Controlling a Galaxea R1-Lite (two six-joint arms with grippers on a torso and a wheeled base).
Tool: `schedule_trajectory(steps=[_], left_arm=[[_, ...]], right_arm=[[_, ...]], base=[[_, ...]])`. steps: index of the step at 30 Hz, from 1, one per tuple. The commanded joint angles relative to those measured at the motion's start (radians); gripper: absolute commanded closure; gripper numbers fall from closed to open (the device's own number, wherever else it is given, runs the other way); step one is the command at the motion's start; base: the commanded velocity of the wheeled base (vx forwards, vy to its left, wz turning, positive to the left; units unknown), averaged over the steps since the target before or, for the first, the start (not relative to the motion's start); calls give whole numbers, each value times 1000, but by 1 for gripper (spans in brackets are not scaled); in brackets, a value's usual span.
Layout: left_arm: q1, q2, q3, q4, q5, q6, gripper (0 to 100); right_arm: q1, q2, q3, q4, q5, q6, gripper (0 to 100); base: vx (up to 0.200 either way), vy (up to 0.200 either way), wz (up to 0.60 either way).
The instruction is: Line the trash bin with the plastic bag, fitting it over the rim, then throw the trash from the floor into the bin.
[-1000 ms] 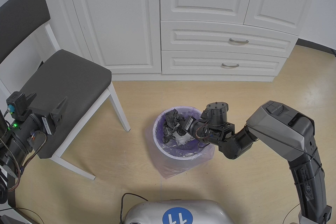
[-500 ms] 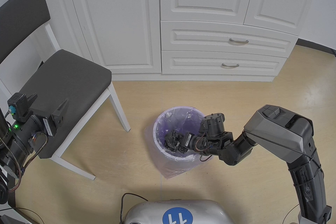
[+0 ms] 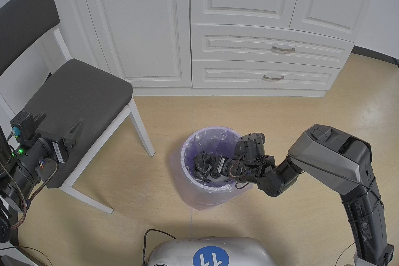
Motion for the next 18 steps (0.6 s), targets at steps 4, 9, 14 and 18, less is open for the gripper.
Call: schedule_trajectory(steps=[4, 9, 14, 18], left_arm=[[-3, 6, 0, 0, 0, 0, 0], [-6, 6, 0, 0, 0, 0, 0], [-7, 6, 0, 0, 0, 0, 0], [-15, 13, 0, 0, 2, 0, 0]], right_arm=[[0, 49, 7, -147, -40, 42, 100], [0, 58, 0, -147, -40, 40, 100], [-3, 66, -5, -150, -41, 37, 100], [-5, 87, -34, -150, -41, 34, 100]], base=[[0, 0, 0], [0, 0, 0], [0, 0, 0], [0, 0, 0]])
